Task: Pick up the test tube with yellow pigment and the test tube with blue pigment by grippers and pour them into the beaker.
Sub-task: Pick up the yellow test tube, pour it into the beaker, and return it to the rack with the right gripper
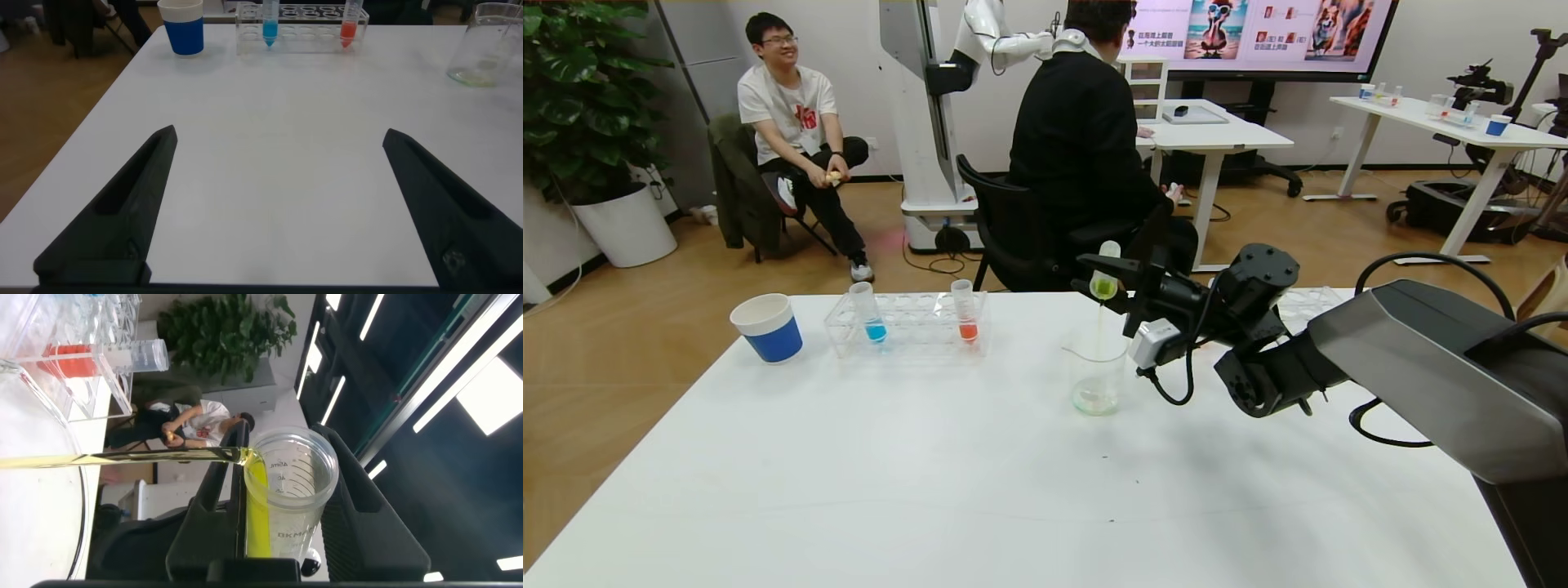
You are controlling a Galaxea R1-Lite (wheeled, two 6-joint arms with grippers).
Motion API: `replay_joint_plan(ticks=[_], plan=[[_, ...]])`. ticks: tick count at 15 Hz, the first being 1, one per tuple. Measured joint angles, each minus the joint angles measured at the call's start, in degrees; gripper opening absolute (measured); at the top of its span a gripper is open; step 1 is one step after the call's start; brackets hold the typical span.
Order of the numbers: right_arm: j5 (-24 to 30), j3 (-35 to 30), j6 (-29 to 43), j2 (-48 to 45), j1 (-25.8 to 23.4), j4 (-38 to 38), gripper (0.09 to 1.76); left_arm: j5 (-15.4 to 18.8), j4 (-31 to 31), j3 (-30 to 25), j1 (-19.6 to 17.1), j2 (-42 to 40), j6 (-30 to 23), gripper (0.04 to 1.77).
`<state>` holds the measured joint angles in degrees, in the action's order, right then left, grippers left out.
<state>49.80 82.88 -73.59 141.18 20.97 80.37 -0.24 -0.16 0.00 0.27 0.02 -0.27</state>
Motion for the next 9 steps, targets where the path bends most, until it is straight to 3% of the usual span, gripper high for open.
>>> replay_joint_plan(ticks=[9], plan=[[1.5, 1.32, -6.91, 1.6, -0.82, -0.13, 0.52, 0.02, 0.0, 0.0, 0.0, 0.0, 0.0, 1.75]])
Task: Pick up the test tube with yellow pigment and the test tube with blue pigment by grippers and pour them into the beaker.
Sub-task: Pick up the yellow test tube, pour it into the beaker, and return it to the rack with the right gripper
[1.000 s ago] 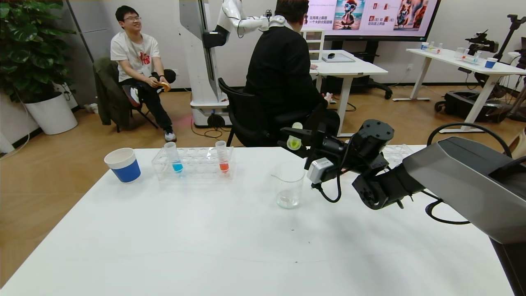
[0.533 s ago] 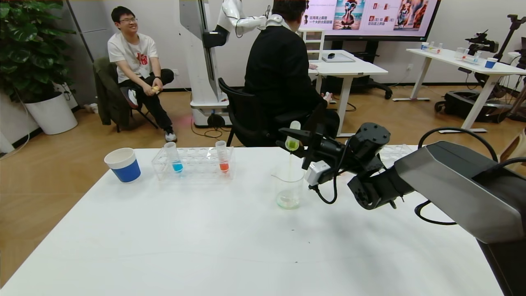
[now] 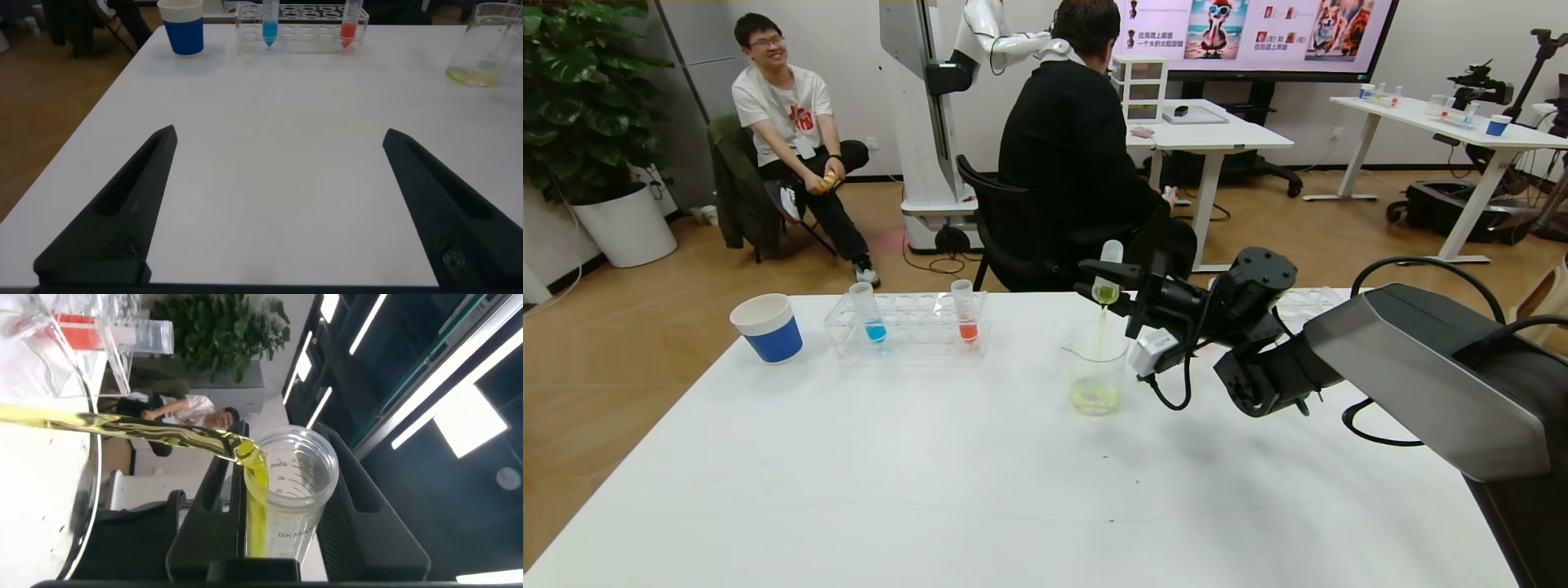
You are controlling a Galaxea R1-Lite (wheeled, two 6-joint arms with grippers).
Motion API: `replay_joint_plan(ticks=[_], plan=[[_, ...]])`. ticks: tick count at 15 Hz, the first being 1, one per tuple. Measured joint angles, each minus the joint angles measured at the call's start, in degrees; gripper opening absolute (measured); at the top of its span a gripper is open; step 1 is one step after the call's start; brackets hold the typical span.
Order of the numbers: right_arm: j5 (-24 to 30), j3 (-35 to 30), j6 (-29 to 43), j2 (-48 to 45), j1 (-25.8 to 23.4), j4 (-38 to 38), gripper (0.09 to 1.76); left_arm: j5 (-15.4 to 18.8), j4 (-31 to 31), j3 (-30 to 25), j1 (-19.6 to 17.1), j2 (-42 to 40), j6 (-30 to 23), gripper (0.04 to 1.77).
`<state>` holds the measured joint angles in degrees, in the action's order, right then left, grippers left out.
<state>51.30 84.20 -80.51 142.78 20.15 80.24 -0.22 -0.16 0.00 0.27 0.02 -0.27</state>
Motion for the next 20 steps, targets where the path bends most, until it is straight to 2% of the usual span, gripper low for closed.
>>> replay_joint_plan(ticks=[9, 14, 15, 17, 20], plan=[[0.99, -0.22, -13.75, 0.04, -0.01, 0.09, 0.52, 0.0, 0.0, 0.0, 0.0, 0.0, 0.02, 1.75], [-0.06, -1.02, -12.76, -0.74, 0.57, 0.18, 0.52, -0.02, 0.0, 0.0, 0.0, 0.0, 0.0, 1.75], [-0.3, -1.16, -9.7, -1.02, 0.82, 0.09, 0.52, 0.0, 0.0, 0.0, 0.0, 0.0, 0.05, 1.75], [-4.78, -1.35, 3.25, -1.88, 1.1, 2.56, 0.52, -0.02, 0.0, 0.0, 0.0, 0.0, 0.02, 1.75], [-19.36, -1.82, 28.11, -4.79, 0.79, 8.02, 0.52, -0.02, 0.0, 0.0, 0.0, 0.0, 0.02, 1.75]])
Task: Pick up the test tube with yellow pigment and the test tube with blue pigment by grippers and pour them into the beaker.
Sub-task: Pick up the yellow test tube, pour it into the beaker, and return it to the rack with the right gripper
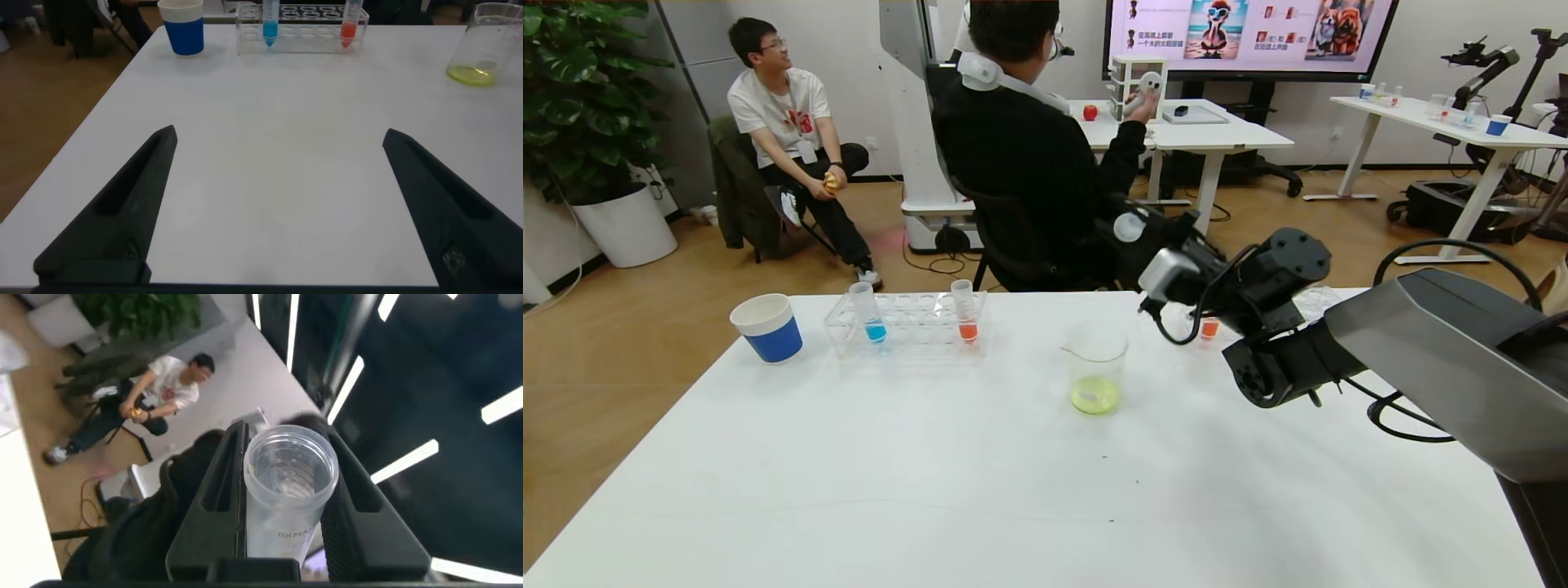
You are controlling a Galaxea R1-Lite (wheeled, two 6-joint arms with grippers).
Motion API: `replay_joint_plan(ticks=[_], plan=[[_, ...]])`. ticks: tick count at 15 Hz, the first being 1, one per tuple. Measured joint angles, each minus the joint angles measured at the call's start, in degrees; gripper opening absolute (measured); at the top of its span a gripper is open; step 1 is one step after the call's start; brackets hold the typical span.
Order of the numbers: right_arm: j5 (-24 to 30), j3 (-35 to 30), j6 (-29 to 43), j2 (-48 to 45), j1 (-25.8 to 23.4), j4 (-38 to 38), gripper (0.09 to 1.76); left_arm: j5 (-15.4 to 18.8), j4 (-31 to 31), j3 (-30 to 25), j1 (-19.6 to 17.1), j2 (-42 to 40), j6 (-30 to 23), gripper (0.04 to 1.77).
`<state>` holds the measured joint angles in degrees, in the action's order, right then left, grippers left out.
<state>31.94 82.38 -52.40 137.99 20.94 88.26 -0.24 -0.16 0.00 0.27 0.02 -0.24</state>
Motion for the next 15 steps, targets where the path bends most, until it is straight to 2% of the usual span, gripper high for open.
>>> replay_joint_plan(ticks=[4, 6, 7, 10, 13, 15], plan=[[-24.17, -6.53, 23.89, -7.2, -0.85, -2.71, 0.52, 0.02, 0.0, 0.0, 0.0, 0.0, -0.02, 1.75], [-32.54, -10.47, 35.76, -10.8, -1.32, -8.08, 0.52, 0.0, 0.02, 0.0, 0.0, 0.0, -0.02, 1.75], [-34.77, -12.18, 41.18, -12.65, -2.06, -11.78, 0.52, 0.02, 0.0, 0.0, 0.0, 0.0, -0.06, 1.75], [-35.99, -16.4, 50.69, -18.69, -8.41, -26.16, 0.52, 0.02, 0.02, 0.0, 0.0, 0.0, -0.02, 1.75], [-34.55, -13.4, 53.71, -21.7, -16.48, -35.29, 0.52, 0.02, 0.0, 0.0, 0.0, 0.0, -0.02, 1.75], [-31.73, -10.89, 53.97, -22.38, -21.85, -38.32, 0.52, 0.0, 0.0, 0.0, 0.0, 0.0, -0.02, 1.75]])
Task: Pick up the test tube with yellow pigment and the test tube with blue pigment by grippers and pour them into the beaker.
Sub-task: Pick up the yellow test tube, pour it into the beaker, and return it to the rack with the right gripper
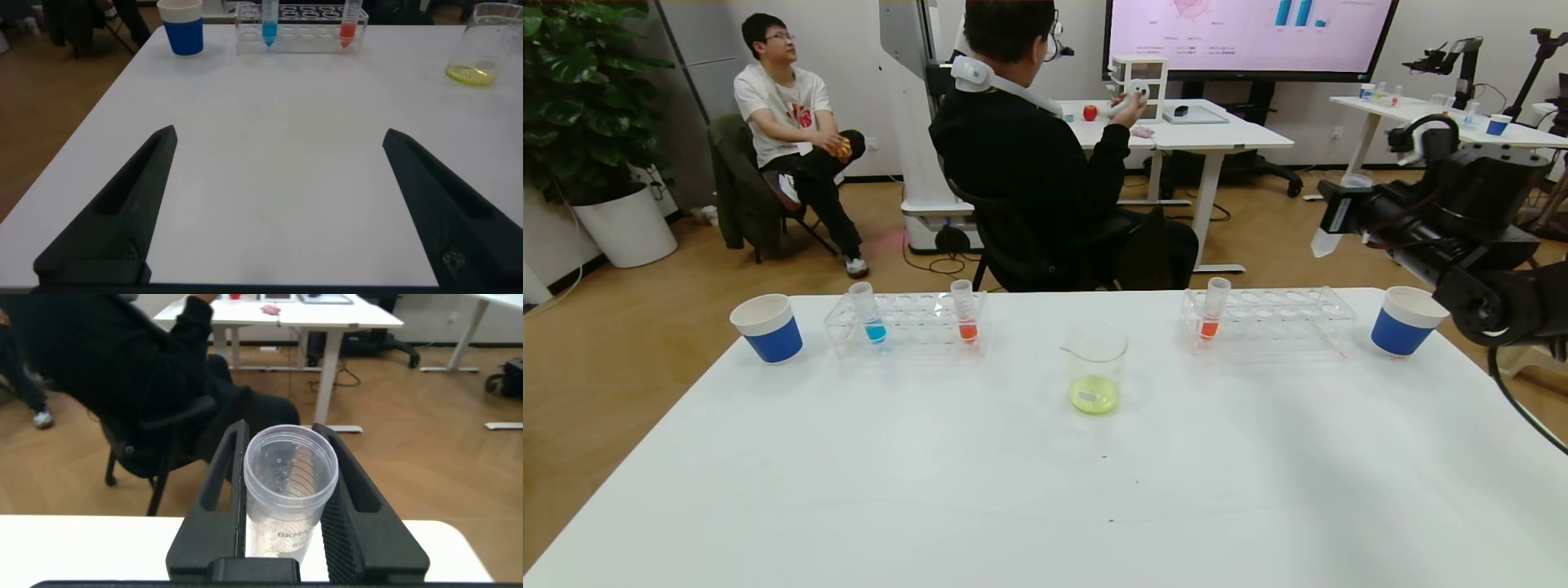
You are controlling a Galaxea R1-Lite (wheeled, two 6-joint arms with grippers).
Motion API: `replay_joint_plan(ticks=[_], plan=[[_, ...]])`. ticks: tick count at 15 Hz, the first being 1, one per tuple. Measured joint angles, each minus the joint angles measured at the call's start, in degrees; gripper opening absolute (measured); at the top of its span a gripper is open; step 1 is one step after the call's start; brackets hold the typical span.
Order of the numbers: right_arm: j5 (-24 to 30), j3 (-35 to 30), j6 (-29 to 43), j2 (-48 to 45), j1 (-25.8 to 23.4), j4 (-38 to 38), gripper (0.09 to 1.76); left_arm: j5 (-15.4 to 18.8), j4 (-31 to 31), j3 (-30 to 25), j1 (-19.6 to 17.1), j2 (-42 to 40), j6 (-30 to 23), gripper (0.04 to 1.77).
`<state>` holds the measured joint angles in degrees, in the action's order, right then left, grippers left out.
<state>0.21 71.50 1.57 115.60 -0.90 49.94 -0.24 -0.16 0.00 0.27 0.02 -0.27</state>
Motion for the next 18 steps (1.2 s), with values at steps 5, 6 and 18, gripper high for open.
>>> replay_joint_plan(ticks=[5, 6, 18], plan=[[2.35, 3.04, -0.04, 0.57, -8.52, -5.16, 0.52, 0.0, 0.0, 0.0, 0.0, 0.0, -0.04, 1.75], [2.35, 3.41, -0.17, 0.94, -9.65, -6.05, 0.52, 0.0, 0.0, 0.0, 0.0, 0.0, -0.02, 1.75], [1.85, 6.61, -3.52, 10.75, -17.51, -4.72, 0.52, 0.0, 0.0, 0.0, 0.0, 0.0, 0.0, 1.75]])
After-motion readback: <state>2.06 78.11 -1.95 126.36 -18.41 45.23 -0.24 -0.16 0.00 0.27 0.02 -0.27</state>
